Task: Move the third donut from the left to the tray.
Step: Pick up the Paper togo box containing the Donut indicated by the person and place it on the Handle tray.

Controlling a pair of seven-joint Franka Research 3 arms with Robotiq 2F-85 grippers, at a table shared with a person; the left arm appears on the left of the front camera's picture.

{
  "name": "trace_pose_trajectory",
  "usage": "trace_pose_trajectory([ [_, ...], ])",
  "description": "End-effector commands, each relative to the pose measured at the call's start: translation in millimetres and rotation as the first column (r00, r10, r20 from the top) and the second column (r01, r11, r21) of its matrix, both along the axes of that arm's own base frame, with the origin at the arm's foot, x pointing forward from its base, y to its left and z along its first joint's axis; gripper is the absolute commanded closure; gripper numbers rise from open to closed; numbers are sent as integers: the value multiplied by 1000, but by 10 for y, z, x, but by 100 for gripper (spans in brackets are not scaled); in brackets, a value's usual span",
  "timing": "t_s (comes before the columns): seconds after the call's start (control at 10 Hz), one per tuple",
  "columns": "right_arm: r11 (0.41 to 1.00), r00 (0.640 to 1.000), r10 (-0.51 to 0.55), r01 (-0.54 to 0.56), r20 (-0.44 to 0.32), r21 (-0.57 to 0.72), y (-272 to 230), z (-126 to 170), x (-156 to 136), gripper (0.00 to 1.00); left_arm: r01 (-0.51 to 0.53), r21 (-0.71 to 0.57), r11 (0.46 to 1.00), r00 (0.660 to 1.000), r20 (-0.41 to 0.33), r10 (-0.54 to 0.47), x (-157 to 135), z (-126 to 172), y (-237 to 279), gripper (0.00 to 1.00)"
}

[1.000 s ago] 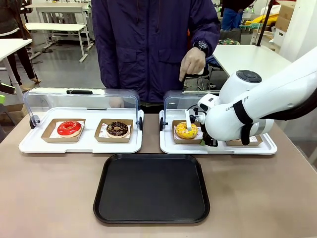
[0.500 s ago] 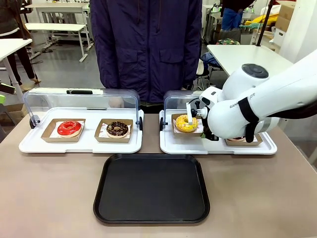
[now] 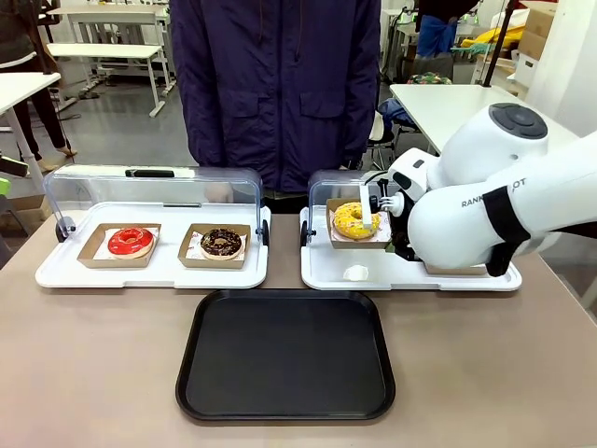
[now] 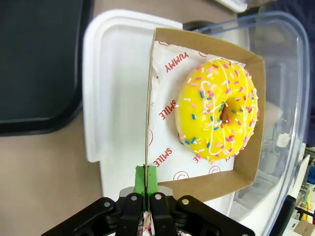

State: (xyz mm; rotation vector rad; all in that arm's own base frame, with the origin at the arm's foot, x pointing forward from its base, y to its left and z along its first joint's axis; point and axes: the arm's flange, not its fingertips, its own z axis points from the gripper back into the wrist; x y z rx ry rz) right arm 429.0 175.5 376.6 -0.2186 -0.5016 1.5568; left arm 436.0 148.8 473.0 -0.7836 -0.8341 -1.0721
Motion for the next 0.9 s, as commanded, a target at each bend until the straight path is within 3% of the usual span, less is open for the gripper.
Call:
trace_pose_trajectory([
  [0.0,998,998,-28,31,-52,59,69,125,-298,98,9,12,1000,1000,-12,-9,-21,21,-5,0],
  [0.4,997,996,-36,41,-77,63,224,290,-729,98,9,12,1000,1000,-12,-9,-21,21,-5,0],
  [0.8,994,994,-37,47,-104,99,461,221,-1060,98,9,12,1000,1000,-12,-9,-21,21,-5,0],
])
